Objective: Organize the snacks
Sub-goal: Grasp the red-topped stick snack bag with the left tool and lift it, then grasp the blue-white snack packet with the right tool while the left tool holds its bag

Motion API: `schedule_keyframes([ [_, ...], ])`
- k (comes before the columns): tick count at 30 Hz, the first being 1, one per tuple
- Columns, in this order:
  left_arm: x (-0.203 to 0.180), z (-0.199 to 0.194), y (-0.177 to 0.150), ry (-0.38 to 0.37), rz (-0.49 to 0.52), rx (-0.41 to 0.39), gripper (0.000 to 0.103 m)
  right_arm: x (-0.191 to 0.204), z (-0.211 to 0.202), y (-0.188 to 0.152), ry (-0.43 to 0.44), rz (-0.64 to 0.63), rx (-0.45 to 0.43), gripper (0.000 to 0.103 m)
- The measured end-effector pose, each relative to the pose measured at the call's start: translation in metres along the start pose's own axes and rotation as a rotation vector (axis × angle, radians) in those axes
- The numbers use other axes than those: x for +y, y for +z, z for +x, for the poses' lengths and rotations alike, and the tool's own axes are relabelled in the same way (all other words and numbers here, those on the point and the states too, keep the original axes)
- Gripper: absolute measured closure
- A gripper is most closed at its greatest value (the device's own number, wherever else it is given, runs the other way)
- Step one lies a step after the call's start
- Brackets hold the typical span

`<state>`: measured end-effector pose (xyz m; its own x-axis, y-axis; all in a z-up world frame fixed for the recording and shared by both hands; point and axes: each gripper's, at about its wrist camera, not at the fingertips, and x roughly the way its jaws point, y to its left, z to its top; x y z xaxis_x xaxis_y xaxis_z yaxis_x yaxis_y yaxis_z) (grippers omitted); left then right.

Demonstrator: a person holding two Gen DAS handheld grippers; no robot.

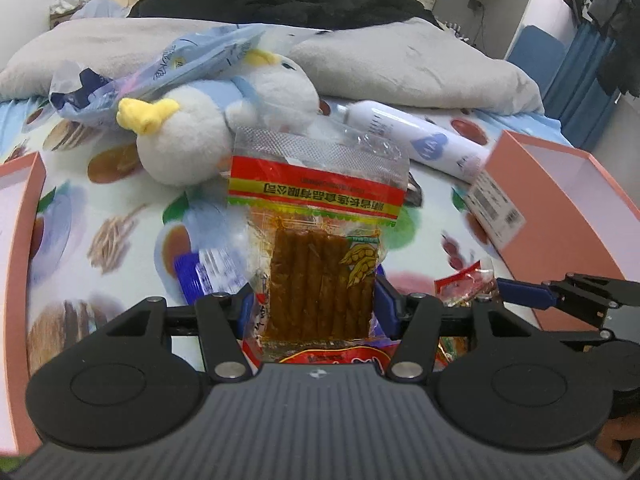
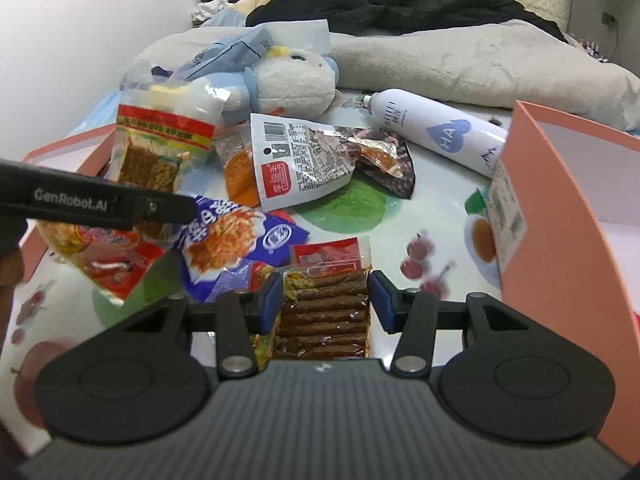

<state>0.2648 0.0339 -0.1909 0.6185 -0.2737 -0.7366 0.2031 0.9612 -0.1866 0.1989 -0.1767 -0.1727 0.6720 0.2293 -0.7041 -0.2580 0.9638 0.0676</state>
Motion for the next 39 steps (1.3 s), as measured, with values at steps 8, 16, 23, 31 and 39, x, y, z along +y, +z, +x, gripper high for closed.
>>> schedule_keyframes([
  [8,-0.029,-0.028,-0.023,-0.019,-0.003,0.042,0.041,-0.004,-0.034,-0.014,-0.036,0.010,-0.004,0.076],
  [16,-0.033,-0.038,-0.045,-0.013,-0.060,0.047,0.041,-0.007,-0.046,-0.030,-0.010,0.020,-0.009,0.076],
  [23,-0.018,-0.045,-0.058,0.019,-0.076,0.054,0.041,0.014,-0.045,-0.034,0.038,-0.061,-0.028,0.064],
  [31,0.027,-0.056,-0.062,0.082,-0.161,0.023,0.041,0.058,-0.016,-0.012,0.087,-0.286,-0.051,0.038],
  [39,0.071,-0.056,-0.063,0.130,-0.235,0.006,0.041,0.101,0.030,0.011,0.078,-0.543,-0.058,0.028],
])
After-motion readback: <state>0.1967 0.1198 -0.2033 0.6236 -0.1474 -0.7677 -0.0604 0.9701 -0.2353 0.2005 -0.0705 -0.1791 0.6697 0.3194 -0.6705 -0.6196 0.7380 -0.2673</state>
